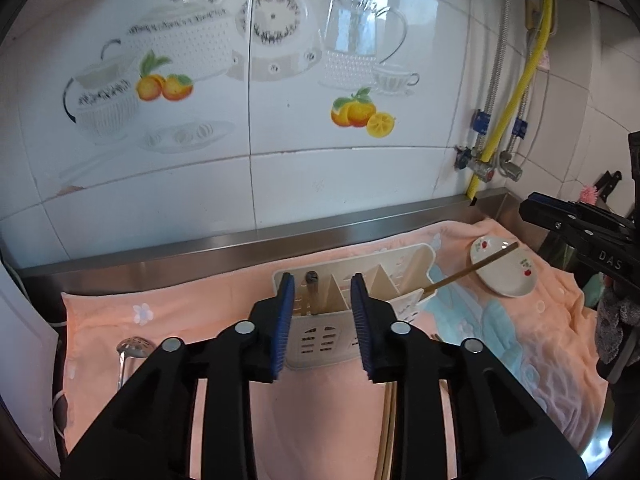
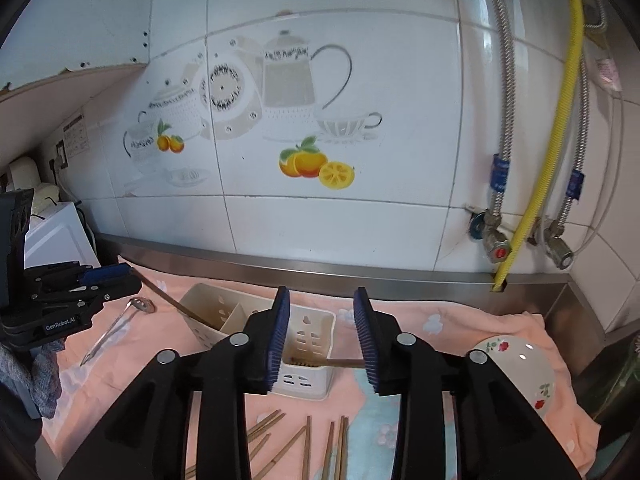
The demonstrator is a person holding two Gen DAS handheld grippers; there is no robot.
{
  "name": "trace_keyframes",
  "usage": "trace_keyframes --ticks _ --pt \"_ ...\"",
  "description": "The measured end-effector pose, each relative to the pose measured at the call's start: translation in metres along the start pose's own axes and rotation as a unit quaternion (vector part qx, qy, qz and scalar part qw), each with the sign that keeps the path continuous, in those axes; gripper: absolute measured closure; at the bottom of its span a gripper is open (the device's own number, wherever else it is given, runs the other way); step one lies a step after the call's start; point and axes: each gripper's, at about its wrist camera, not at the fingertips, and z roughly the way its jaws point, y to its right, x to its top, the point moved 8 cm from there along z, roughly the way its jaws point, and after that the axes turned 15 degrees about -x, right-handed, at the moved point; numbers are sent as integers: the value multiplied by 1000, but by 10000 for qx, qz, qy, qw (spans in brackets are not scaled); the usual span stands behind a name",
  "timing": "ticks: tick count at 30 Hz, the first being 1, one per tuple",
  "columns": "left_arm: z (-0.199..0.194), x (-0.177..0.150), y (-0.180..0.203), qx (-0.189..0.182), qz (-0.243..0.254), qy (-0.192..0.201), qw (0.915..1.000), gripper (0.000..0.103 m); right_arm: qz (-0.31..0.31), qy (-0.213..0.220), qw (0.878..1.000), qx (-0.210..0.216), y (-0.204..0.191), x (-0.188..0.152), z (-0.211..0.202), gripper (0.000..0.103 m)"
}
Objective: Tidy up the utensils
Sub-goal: 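Lower the chopsticks into the caddy and open the left tool, then move the left tool back and close it on another chopstick pair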
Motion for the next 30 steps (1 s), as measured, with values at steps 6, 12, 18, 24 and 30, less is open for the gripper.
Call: trace_keyframes --ticks 6,12,18,24,30 --pt "-30 -8 15 17 83 183 9998 56 -7 176 9998 -35 7 -11 -35 55" --pt "-52 -36 34 -41 186 252 9995 45 -6 251 9997 -13 11 -37 -65 43" --pt "-55 -80 46 -146 239 85 9996 43 -51 179 9998 65 10 -76 -87 38" --pt "-38 -130 48 -285 142 -278 9991 43 -72 86 9999 90 9 -117 -99 36" --pt "-11 -177 42 -401 -46 -774 9962 47 -86 -145 9999 0 13 -158 -97 35"
